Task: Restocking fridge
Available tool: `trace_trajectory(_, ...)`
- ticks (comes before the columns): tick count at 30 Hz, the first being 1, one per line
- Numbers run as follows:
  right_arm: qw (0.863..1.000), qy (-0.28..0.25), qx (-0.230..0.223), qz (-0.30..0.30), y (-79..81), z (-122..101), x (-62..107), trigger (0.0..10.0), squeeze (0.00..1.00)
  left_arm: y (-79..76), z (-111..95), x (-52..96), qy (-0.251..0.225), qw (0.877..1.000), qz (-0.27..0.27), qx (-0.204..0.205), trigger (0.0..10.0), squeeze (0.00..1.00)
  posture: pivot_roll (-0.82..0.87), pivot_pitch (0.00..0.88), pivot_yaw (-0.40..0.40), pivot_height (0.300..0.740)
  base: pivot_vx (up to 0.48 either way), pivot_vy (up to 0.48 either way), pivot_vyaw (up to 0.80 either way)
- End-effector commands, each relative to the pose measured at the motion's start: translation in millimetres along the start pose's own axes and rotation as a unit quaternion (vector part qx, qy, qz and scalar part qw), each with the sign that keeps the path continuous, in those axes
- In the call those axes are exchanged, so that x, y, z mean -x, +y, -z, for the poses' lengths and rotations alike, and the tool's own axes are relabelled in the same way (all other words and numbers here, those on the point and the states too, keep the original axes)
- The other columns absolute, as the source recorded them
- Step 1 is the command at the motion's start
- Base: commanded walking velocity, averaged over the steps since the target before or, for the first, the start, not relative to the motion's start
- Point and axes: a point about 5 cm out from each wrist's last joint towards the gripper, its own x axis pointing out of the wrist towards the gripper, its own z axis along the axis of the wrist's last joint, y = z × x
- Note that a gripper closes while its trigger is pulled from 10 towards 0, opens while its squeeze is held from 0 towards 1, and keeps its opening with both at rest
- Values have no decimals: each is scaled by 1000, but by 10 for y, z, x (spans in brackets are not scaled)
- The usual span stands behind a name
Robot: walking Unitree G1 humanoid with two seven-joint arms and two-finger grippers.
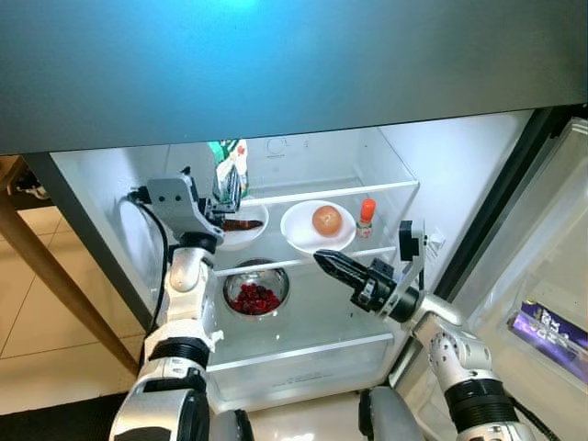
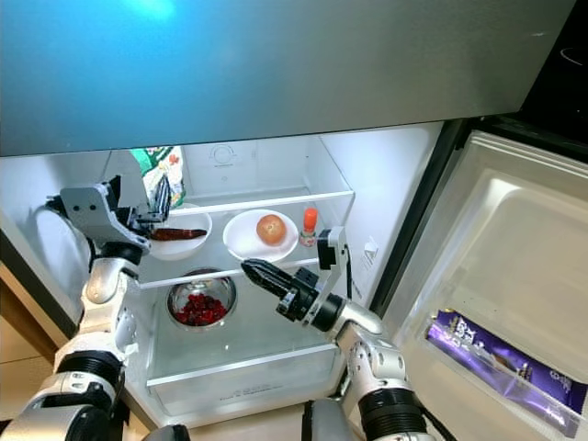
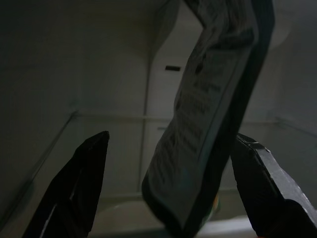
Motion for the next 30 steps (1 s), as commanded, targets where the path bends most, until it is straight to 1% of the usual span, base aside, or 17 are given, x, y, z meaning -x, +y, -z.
trace_trajectory(1,1000,1,-3,-4,14,4,3,10000,0,-29,-4,24,-4,1000,-13,-6,10000,0,-101,0,-27,600,0,0,0)
trace_trajectory(4,1000,4,-4,-3,14,14,7,10000,0,-50,-23,15,-6,999,-31,-18,10000,0,-102,0,-25,600,0,0,0)
trace_trajectory(10,1000,4,-4,-4,15,17,9,10000,0,-103,-6,33,-1,999,-35,-23,10000,0,-103,0,-23,600,0,0,0)
trace_trajectory(16,1000,5,-3,-3,8,10,12,10000,0,-173,41,75,15,999,-44,-25,10000,0,-103,0,-23,600,0,0,0)
trace_trajectory(20,1000,6,-3,-3,8,13,12,10000,0,-189,63,92,23,998,-51,-22,10000,0,-104,0,-22,600,0,0,0)
trace_trajectory(30,1000,13,-1,-2,7,33,16,10000,0,-165,179,140,64,995,-79,-1,10000,0,-105,0,-22,600,0,0,0)
